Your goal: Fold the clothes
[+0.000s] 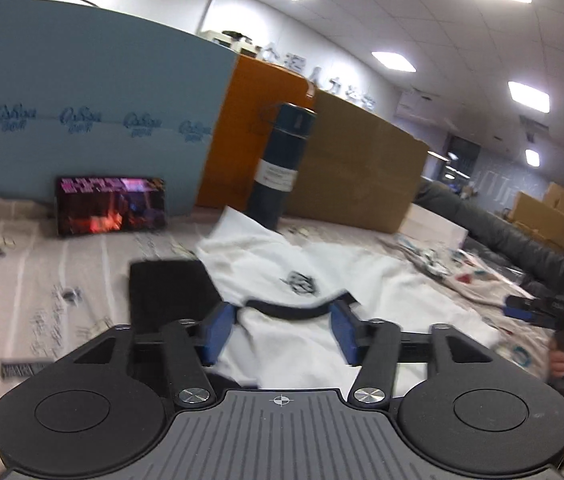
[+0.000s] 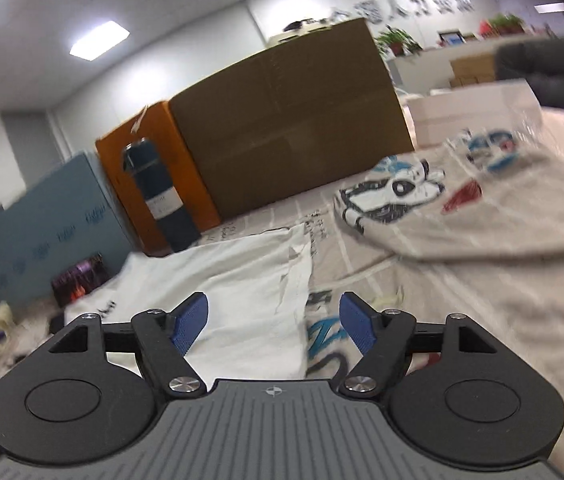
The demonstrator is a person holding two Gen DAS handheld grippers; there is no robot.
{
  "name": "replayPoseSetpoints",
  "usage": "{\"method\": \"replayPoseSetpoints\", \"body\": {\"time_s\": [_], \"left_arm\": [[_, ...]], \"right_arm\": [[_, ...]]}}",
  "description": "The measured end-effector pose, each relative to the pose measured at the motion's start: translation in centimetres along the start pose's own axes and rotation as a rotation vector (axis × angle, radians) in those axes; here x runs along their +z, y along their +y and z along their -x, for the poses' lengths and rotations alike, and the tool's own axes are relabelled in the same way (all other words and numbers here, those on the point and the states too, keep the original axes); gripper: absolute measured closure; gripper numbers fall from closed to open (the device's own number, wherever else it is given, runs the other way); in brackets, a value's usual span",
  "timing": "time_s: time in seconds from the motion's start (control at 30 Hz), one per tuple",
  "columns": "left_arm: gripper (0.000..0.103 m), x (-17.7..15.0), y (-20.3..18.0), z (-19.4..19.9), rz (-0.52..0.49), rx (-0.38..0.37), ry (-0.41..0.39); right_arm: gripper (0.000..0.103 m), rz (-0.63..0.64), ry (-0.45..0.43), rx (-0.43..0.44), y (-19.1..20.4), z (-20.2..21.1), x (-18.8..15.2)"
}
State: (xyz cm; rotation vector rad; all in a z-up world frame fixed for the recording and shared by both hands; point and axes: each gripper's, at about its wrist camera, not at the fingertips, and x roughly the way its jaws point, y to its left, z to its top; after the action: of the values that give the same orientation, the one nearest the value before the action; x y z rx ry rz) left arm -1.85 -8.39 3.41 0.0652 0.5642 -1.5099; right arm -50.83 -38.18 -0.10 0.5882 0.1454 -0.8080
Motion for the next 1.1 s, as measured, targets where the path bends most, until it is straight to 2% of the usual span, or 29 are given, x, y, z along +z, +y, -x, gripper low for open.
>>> {"method": "replayPoseSetpoints", "body": {"time_s": [0.23, 0.3, 0.43, 0.53, 0.63, 0.67, 0.7, 0.73, 0.77, 0.8, 0.83, 0.97, 1.1], "left_arm": [[0.039, -3.0, -0.3, -1.0, 0.049, 0.032, 0.117], [0.043, -3.5, -0.3, -0.9, 0.071, 0.04, 0.118], [0.063, -4.4, -0.5, -0.4, 0.084, 0.033, 0.103], [0.067, -4.6, -0.8, -0.3, 0.094, -0.012, 0.104], [0.07, -4.9, -1.2, -0.6, 0.095, -0.024, 0.113], [0.084, -5.0, -1.1, -0.7, 0.094, -0.016, 0.117], [0.094, -5.0, -1.1, -0.8, 0.097, -0.01, 0.119], [0.101, -4.9, -1.1, -0.8, 0.094, -0.009, 0.112], [0.102, -4.9, -1.1, -0.7, 0.091, -0.008, 0.104], [0.102, -4.8, -1.3, -0.4, 0.076, -0.008, 0.089], [0.102, -4.6, -1.5, 0.0, 0.05, -0.003, 0.063], [0.102, -2.8, -1.7, 1.9, 0.003, 0.003, -0.022], [0.102, -2.4, -2.1, 2.6, -0.021, 0.009, -0.02]], "right_arm": [[0.029, -0.175, 0.015, -0.052, 0.0, 1.4, -1.6], [0.028, -0.219, 0.014, -0.054, -0.2, 2.0, -2.1], [0.026, -0.288, 0.053, -0.027, -0.2, 2.3, -3.0], [0.026, -0.305, 0.094, 0.002, 0.3, 1.4, -3.4], [0.028, -0.359, 0.13, 0.011, 0.3, 0.0, -3.5], [0.029, -0.366, 0.133, 0.007, 0.5, -0.5, -3.5], [0.032, -0.365, 0.131, 0.0, 0.7, -0.9, -3.5], [0.047, -0.361, 0.132, -0.009, 0.9, -1.4, -3.5], [0.059, -0.348, 0.139, -0.031, 1.1, -1.9, -3.5], [0.078, -0.323, 0.141, -0.061, 1.3, -2.2, -3.6], [0.088, -0.299, 0.139, -0.08, 1.5, -2.5, -3.7], [0.096, -0.284, 0.063, -0.036, 1.6, -1.3, -2.3], [0.098, -0.255, 0.032, -0.055, 1.8, 0.0, -0.7]]}}
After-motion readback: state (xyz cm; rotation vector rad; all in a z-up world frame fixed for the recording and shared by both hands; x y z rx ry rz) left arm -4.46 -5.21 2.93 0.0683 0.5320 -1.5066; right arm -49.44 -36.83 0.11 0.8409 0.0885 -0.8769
